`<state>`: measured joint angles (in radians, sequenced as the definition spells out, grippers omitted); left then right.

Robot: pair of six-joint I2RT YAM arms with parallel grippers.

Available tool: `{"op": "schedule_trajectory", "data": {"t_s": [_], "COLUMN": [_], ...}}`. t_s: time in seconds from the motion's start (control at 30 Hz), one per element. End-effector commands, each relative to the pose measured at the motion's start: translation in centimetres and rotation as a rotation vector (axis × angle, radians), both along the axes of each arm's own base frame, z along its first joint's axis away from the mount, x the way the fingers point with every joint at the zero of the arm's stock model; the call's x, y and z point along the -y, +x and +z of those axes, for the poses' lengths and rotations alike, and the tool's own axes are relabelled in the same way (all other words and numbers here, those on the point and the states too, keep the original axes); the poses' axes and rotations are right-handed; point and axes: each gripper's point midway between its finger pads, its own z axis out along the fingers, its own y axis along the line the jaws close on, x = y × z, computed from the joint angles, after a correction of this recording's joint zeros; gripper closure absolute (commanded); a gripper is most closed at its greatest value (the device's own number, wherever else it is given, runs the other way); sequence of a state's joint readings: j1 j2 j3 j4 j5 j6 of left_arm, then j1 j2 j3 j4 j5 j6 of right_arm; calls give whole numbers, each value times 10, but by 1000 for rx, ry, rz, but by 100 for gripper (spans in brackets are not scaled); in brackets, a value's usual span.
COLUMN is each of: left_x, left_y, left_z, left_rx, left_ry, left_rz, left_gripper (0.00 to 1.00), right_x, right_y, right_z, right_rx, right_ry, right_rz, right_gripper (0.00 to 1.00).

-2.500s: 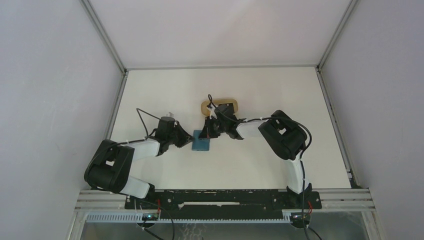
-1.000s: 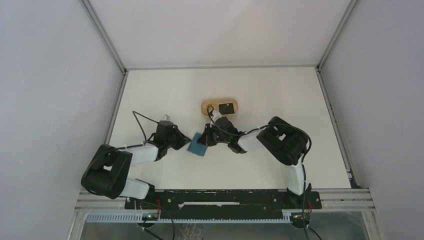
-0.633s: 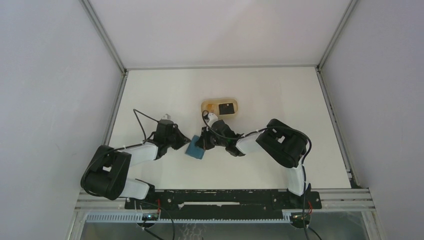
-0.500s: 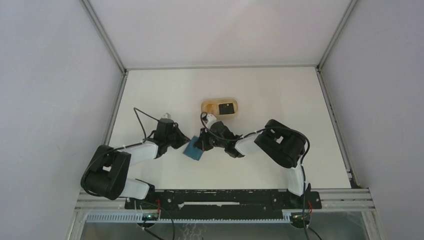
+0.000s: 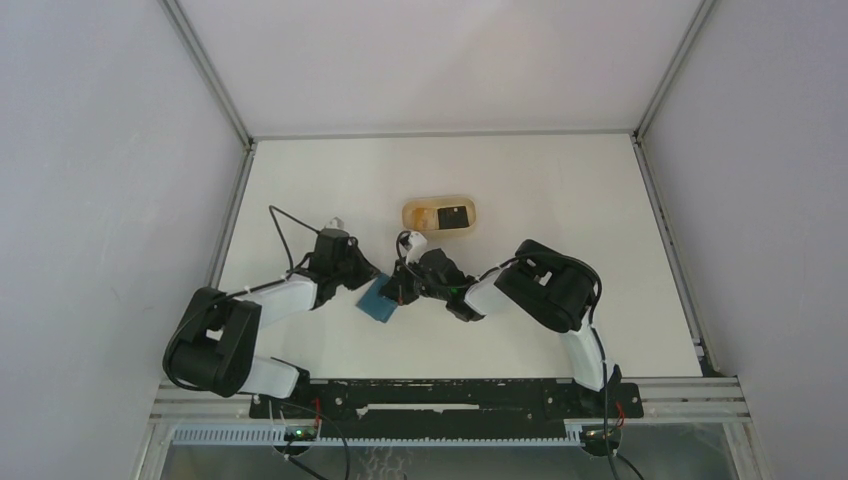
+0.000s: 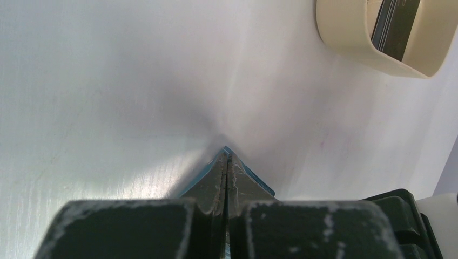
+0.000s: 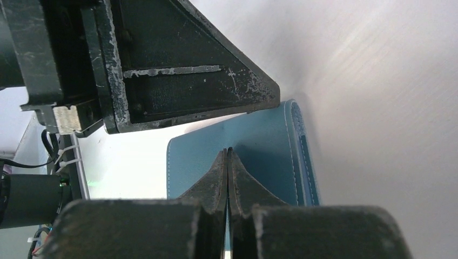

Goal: Take the credit cards out of the card holder

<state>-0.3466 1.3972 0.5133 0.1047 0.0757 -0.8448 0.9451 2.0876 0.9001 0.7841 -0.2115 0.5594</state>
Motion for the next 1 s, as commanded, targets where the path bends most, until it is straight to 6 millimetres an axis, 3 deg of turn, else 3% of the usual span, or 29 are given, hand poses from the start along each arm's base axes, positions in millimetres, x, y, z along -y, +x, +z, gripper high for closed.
{"op": "schedule_trajectory", "data": {"t_s": [0.0,0.17,0.27,0.5,0.7,0.97], "left_x": [4,4,4,0,-8,-18], "left_y": [21,22,23,28,33,44], "left_z": [16,14,16,25,32,48], "left_rx": [69,66,73,83,93,119], "left_ry": [2,2,6,22,21,15], "left_rz": [1,1,0,2,23,65], "left_gripper": [100,100,100,100,100,100], "right_x": [53,49,45,39,48,59], "right_y": [-34,-33,-31,-24,-23,-27], "right_z": [-89,-70,-52,4,51,114], "right_rx": [-129,-87,-41,54,135,200], "right_ry": [-304,-300,-292,-237,-227,-133], "right_rz": [44,54,55,47,50,19], "right_gripper": [93,54,42,34,31,14]}}
